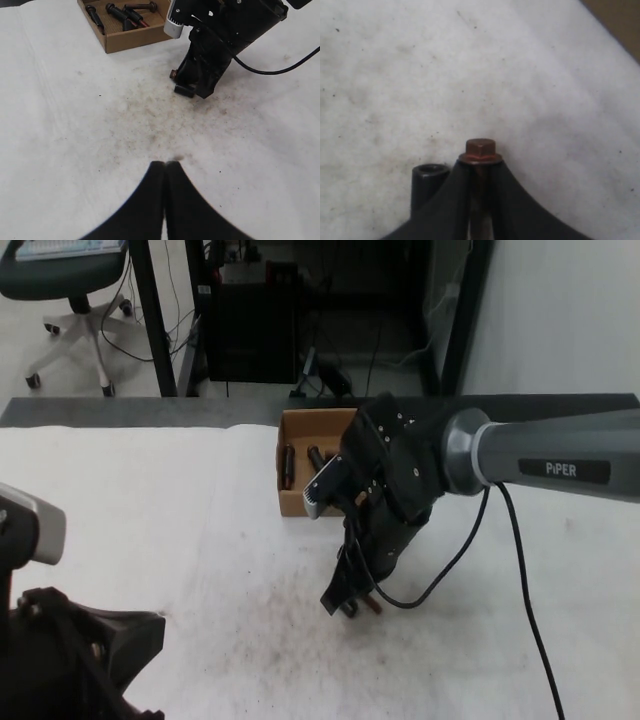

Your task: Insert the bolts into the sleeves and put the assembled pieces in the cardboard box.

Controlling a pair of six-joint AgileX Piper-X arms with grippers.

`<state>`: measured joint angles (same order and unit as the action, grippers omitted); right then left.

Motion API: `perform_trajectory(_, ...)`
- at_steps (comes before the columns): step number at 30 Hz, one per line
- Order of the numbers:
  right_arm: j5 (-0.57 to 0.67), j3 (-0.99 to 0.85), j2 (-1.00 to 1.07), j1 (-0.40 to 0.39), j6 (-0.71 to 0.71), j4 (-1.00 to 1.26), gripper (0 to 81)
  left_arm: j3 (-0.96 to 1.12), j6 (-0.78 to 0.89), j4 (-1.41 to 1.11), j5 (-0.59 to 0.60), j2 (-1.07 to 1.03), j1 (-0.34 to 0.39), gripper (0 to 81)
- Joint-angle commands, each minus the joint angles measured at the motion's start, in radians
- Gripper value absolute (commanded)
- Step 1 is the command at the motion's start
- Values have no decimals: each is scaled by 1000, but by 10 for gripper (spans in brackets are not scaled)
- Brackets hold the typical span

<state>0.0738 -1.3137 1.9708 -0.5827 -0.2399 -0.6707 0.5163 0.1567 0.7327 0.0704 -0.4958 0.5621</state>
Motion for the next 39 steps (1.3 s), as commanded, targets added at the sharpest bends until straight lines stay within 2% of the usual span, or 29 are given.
perform_trajectory(1,7,-34,-54,-3,-8,-60,8,2,8,-7,13,5,-1,3)
perform_trajectory(6,7,-59,-214,18,43,-104,8,2,-17,-89,220,-33,-1,3)
perform_trajectory(10,7,-54,-362,88,138,-104,8,2,-23,-213,318,-168,-1,3)
perform_trajectory(14,14,-42,-485,174,189,-159,8,37,12,-305,450,-414,-1,3)
perform_trajectory(20,14,-39,-623,261,189,-277,8,290,53,-292,606,-814,2,3)
perform_trajectory(25,14,-39,-696,306,189,-301,8,606,41,-157,567,-1053,7,2)
perform_trajectory(27,22,-39,-711,320,189,-309,8,718,-62,-55,525,-1132,17,31)
perform_trajectory(28,38,-39,-714,326,189,-317,8,776,-137,10,496,-1161,23,61)
perform_trajectory(30,90,-39,-718,343,187,-340,8,878,-230,145,401,-1223,42,173)
perform_trajectory(34,150,-38,-717,369,187,-358,8,993,-269,377,253,-1313,73,477)
perform_trajectory(36,150,-38,-717,376,178,-358,8,1008,-258,417,226,-1344,83,531)
perform_trajectory(39,150,-38,-717,376,169,-358,8,1010,-225,430,181,-1391,98,528)
